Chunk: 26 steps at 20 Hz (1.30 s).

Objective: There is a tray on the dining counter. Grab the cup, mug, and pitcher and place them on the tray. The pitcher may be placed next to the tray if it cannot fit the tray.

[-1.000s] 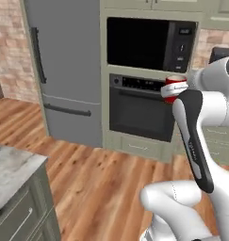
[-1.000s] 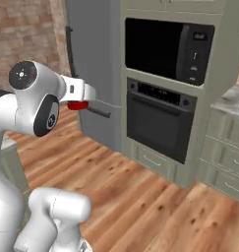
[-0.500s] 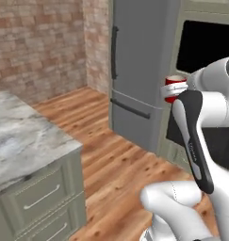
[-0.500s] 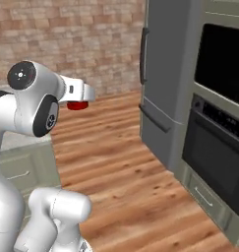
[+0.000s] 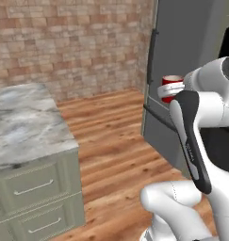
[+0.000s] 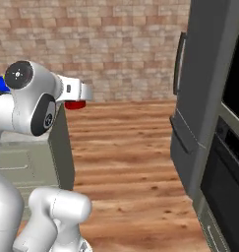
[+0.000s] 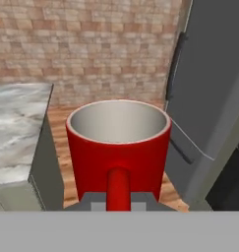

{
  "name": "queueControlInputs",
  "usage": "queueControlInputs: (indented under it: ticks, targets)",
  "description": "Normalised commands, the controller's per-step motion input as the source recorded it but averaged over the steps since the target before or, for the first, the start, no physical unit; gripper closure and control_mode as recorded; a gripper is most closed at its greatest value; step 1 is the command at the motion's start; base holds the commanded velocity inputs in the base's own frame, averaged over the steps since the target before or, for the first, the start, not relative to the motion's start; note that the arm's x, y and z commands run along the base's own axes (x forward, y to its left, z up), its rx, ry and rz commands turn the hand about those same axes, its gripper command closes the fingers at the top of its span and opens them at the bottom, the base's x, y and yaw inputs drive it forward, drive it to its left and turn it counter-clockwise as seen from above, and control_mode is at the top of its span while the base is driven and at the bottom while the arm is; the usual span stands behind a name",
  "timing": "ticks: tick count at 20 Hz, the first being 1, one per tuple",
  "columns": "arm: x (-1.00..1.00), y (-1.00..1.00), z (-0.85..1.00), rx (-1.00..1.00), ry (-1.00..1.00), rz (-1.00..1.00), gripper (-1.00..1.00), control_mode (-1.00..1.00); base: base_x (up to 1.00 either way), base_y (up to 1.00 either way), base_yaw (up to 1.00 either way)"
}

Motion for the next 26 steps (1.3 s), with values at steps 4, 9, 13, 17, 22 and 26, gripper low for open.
queueControlInputs:
  ticks: [4, 9, 13, 17, 22, 26]
  targets:
    - [0.00, 0.00, 0.00, 0.00, 0.00, 0.00, 1.00, 1.00, 0.62, -0.96, 0.33]
    - [0.00, 0.00, 0.00, 0.00, 0.00, 0.00, 1.00, 1.00, 0.83, -0.92, 0.34]
    - [0.00, 0.00, 0.00, 0.00, 0.00, 0.00, 1.00, 1.00, 1.00, -0.33, 0.30]
    - [0.00, 0.00, 0.00, 0.00, 0.00, 0.00, 1.00, 1.00, 1.00, -0.08, 0.21]
    - [0.00, 0.00, 0.00, 0.00, 0.00, 0.00, 1.00, 1.00, 1.00, -0.21, 0.16]
    - [0.00, 0.00, 0.00, 0.00, 0.00, 0.00, 1.00, 1.00, 1.00, -0.39, 0.13]
